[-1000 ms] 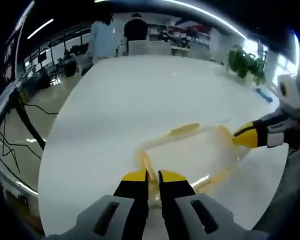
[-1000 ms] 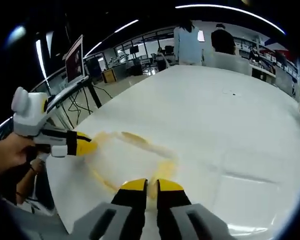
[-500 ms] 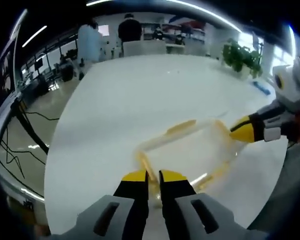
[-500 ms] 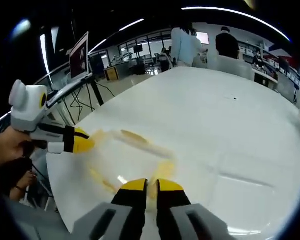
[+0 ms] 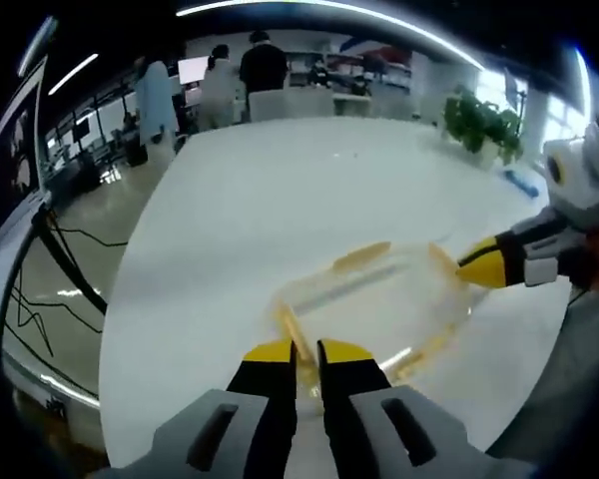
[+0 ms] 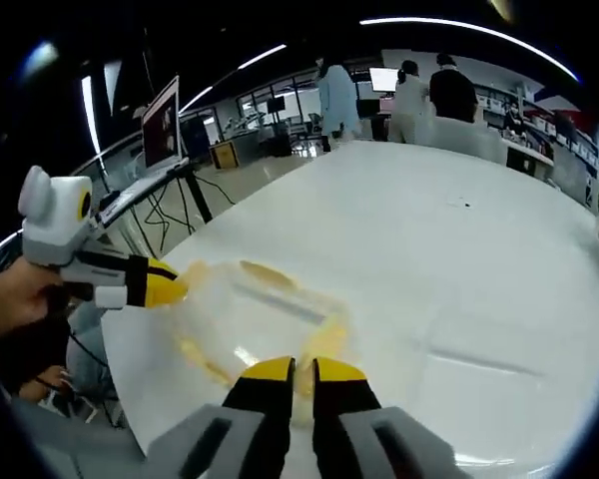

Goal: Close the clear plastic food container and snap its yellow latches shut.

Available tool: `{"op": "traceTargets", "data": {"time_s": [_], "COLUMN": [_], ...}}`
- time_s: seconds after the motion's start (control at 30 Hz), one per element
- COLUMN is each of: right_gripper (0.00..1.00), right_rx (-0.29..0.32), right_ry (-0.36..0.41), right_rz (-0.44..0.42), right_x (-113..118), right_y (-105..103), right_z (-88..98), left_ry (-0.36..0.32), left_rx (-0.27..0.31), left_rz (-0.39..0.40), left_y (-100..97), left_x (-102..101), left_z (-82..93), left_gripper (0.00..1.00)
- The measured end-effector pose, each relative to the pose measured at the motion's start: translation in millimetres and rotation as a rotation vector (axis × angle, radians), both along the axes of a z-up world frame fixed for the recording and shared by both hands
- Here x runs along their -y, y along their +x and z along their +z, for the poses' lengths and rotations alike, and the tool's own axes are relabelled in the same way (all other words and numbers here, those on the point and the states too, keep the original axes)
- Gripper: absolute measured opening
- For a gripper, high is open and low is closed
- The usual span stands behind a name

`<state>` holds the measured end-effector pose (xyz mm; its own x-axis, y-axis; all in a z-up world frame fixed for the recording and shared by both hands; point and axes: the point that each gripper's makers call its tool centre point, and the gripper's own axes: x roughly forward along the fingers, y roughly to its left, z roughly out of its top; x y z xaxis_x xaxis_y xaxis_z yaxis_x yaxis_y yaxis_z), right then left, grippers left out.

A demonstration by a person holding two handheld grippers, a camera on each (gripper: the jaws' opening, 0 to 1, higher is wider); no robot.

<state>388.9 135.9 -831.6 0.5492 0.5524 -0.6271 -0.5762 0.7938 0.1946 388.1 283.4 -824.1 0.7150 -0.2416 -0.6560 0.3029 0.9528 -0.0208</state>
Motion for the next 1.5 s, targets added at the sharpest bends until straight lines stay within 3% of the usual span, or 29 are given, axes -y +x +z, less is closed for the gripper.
{"op": "traceTargets", "data": {"time_s": [0.7,1.5], "right_gripper": [0.02,0.02], "right_rx": [0.040,0.081], "right_ry": [0.028,0.046], "right_rz": [-0.011,-0.012], "right_x": [5.8,14.1], "right_y": [-5.3,-7.9], "right_z": [25.9,44.5], "left_ry": [-0.003,0.006], "left_rx": [0.034,0.064], "left_rz": [0.006,0.021], "left_y": [-7.2,-13.9], "left_x": [6.2,14.2], "left_z": [25.8,43.8], "left_gripper": [0.05,0.05]}}
